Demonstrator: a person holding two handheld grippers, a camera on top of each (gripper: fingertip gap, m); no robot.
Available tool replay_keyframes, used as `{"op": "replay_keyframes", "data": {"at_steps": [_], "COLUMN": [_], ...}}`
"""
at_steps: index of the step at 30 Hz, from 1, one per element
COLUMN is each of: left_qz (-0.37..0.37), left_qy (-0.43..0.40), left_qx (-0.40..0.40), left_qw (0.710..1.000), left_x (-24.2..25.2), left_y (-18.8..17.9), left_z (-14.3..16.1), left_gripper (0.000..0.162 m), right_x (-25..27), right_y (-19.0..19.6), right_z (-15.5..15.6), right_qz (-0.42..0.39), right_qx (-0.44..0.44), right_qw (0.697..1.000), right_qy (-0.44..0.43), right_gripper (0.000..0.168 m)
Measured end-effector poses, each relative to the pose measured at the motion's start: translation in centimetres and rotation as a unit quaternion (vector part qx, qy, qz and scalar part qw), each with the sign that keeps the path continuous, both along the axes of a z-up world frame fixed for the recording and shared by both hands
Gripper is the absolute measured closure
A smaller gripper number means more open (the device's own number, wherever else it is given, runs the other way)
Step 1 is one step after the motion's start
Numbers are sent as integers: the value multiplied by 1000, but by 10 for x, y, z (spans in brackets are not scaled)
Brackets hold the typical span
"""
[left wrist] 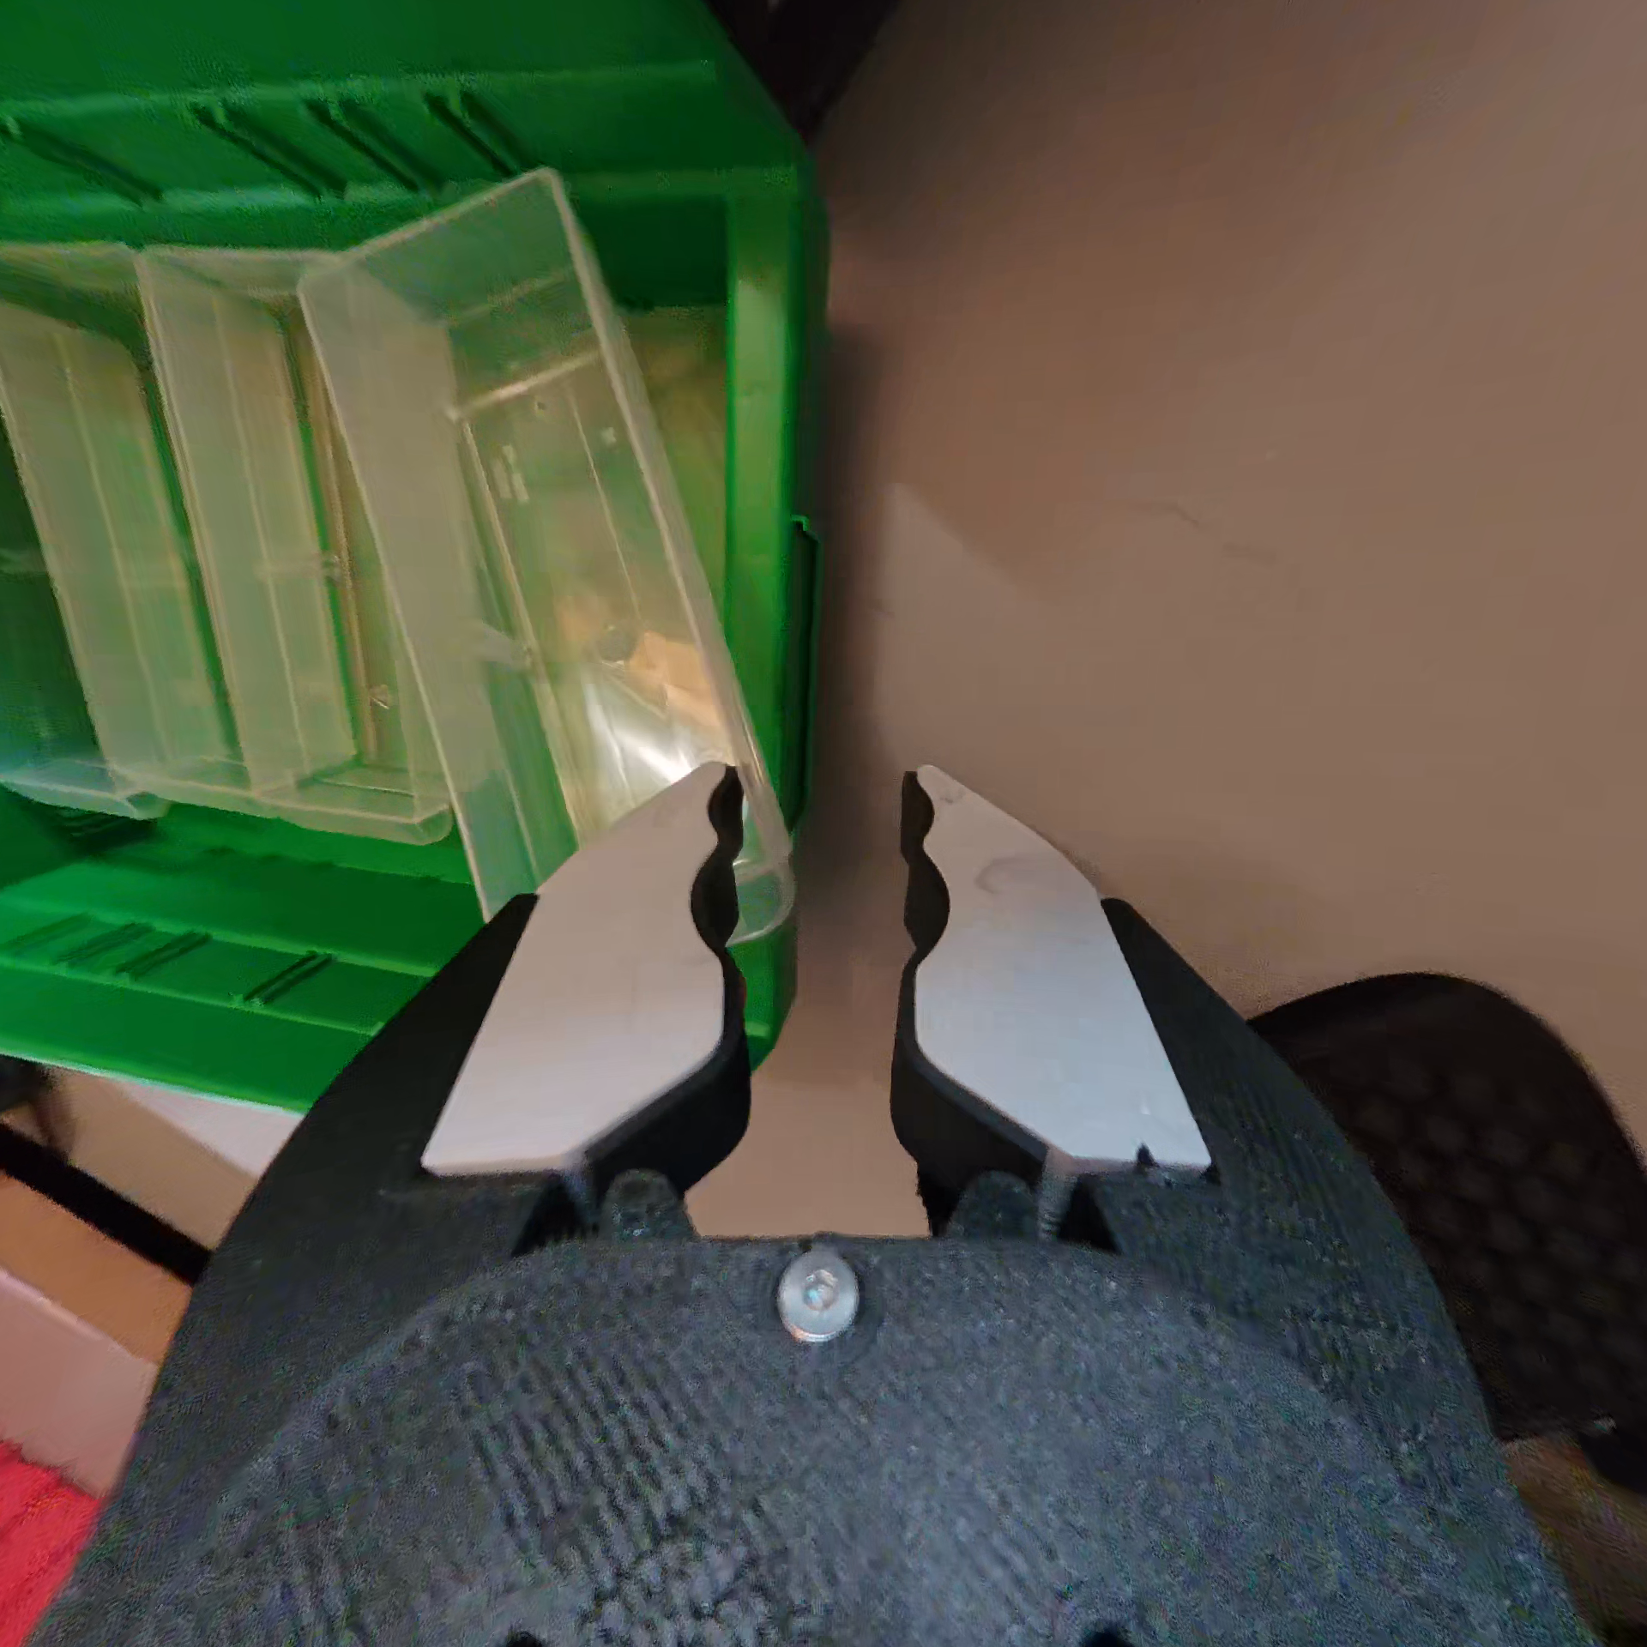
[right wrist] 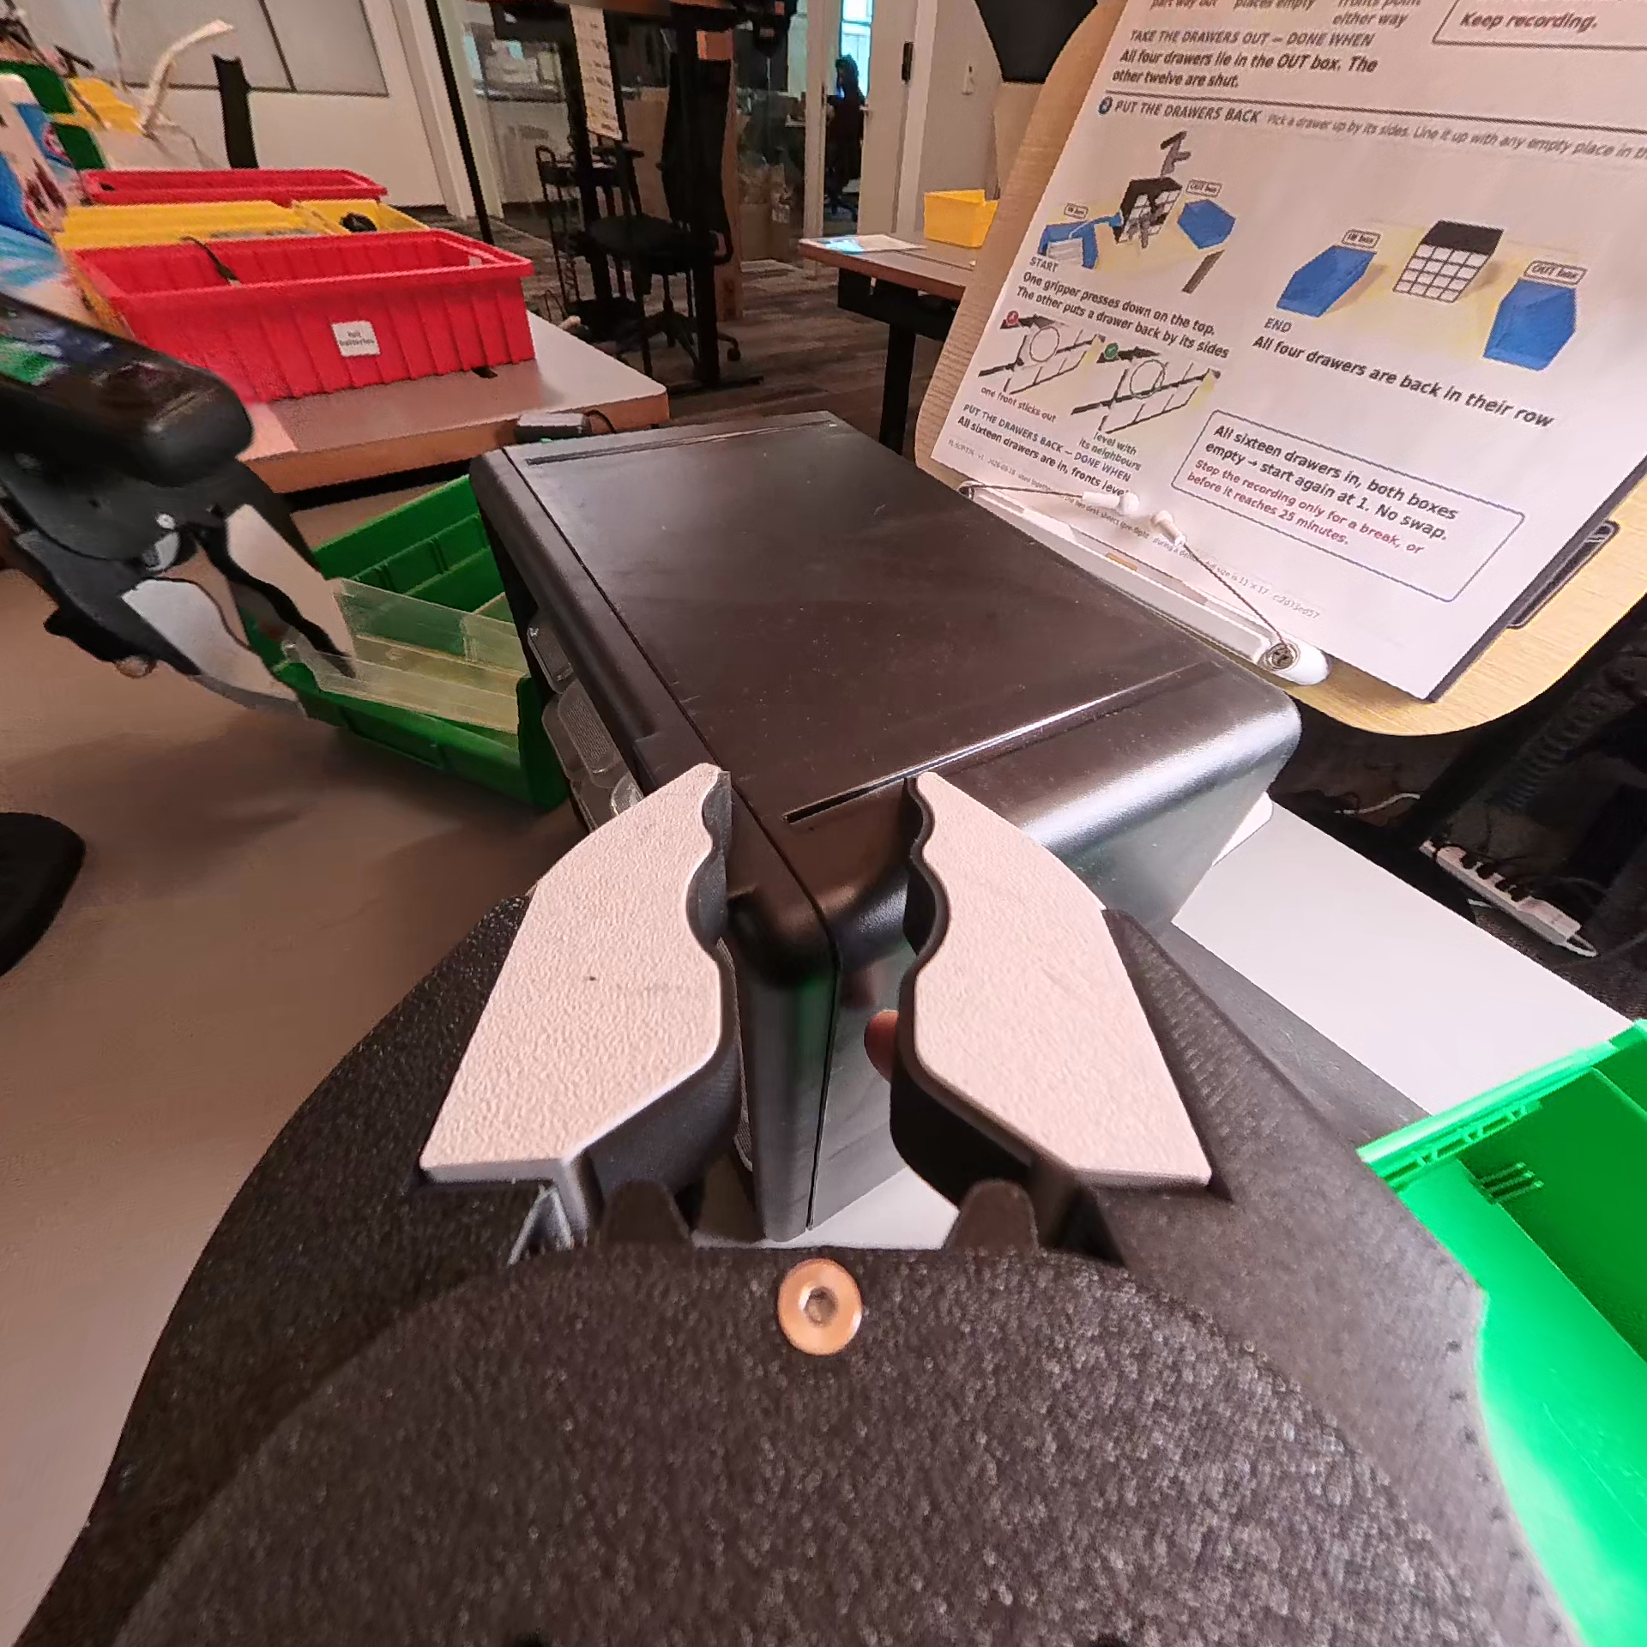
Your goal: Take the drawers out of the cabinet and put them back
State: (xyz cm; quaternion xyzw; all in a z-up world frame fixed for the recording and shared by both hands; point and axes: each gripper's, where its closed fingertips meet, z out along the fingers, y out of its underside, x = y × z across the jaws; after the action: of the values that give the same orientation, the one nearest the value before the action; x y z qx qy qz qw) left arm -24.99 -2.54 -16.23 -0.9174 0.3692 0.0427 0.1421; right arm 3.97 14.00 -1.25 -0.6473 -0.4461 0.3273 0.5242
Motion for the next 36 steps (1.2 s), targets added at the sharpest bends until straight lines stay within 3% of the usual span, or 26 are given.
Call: {"op": "replay_keyframes", "data": {"at_steps": [11,18,24,36], "left_qz": [-159,-184,-205,-293], "left_qy": [118,147,179,361], "left_qx": [-16,-43,-61,-91], "left_qw": [980,971,960,881], "left_x": [-30,-52,-67,-104], "left_y": [-5,-8,-8,17], "left_z": [7,6,0,-1], "left_gripper": [131,121,124,134], "right_x": [1,2,2,2], "right_y": [1,3,4,5], "right_z": [0,1,1,1], "right_qz": [1,6,6,10], "right_qx": [2,-3,-3,-3], "right_qw": [1000,1000,999,999], "right_qy": [12,27,32,42], "right_gripper": [136,140,141,143]}}
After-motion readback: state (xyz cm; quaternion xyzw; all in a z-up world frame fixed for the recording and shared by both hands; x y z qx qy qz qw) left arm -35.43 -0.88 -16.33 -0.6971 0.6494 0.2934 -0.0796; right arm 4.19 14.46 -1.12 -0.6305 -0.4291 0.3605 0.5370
